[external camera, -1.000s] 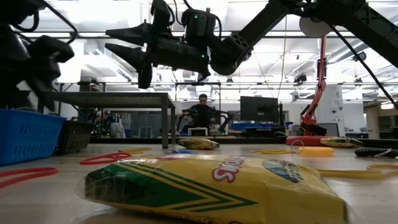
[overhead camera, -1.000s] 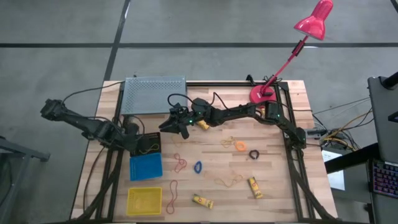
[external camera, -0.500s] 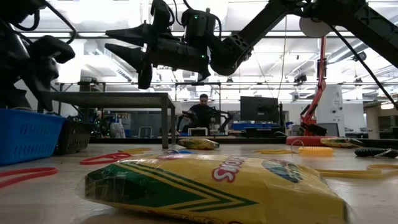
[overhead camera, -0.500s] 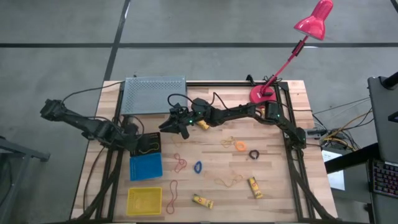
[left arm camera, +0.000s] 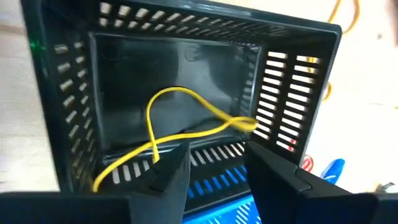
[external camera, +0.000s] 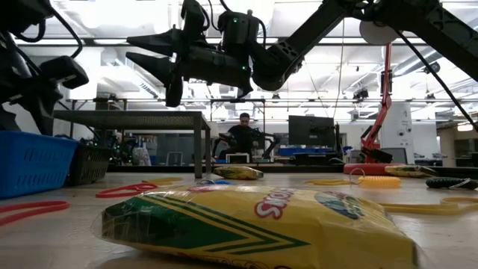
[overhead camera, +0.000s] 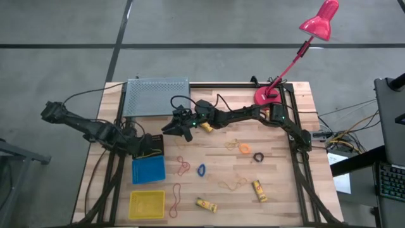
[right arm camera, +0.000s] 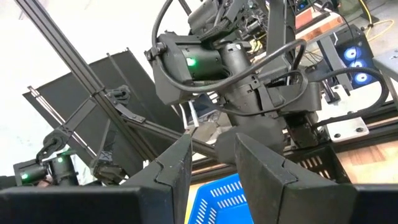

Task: Pick & Place Office Desk Supplies
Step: Put the yellow rubber band in the black bin

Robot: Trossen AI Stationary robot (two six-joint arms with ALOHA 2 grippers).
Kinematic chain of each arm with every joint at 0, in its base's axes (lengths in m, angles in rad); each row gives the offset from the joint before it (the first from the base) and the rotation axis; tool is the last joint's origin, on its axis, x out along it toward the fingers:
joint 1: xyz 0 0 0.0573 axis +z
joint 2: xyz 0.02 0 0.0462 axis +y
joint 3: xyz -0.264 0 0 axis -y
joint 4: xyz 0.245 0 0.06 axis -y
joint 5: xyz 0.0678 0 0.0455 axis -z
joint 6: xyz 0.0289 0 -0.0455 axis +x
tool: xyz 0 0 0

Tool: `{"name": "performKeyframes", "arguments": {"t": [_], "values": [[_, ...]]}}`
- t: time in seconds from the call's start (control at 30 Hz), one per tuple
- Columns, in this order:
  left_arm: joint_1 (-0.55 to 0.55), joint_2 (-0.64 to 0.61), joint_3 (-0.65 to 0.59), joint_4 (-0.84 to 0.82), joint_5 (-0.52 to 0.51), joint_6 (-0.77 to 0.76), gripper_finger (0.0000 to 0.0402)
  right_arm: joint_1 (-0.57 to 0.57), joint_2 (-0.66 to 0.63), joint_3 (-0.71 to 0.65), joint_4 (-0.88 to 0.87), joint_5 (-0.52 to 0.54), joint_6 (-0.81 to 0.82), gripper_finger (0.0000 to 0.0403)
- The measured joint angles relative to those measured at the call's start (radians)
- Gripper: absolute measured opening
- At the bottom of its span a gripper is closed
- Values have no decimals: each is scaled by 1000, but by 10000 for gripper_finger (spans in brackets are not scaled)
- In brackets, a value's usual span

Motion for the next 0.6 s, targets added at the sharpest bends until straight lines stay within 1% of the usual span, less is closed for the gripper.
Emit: {"name": "performKeyframes", "arguments": {"t": [0.1,0.17,0.27,0.37,0.43,0.53,0.6], "values": [[0,0,0,24,-3,-1,156,0,0,0,0,0,1,118],[0,0,0,71,-3,1,156,0,0,0,0,0,2,118],[0,-9,0,150,-10,108,156,0,0,0,0,0,2,118],[1,-17,0,229,-62,304,156,0,0,0,0,-2,5,118],[1,-23,0,311,-119,464,156,-1,0,0,0,-14,5,118],[1,-29,0,480,-218,743,156,-5,-1,0,0,-48,6,118],[1,-34,0,611,-241,932,156,-11,-3,0,0,-73,25,118]]}}
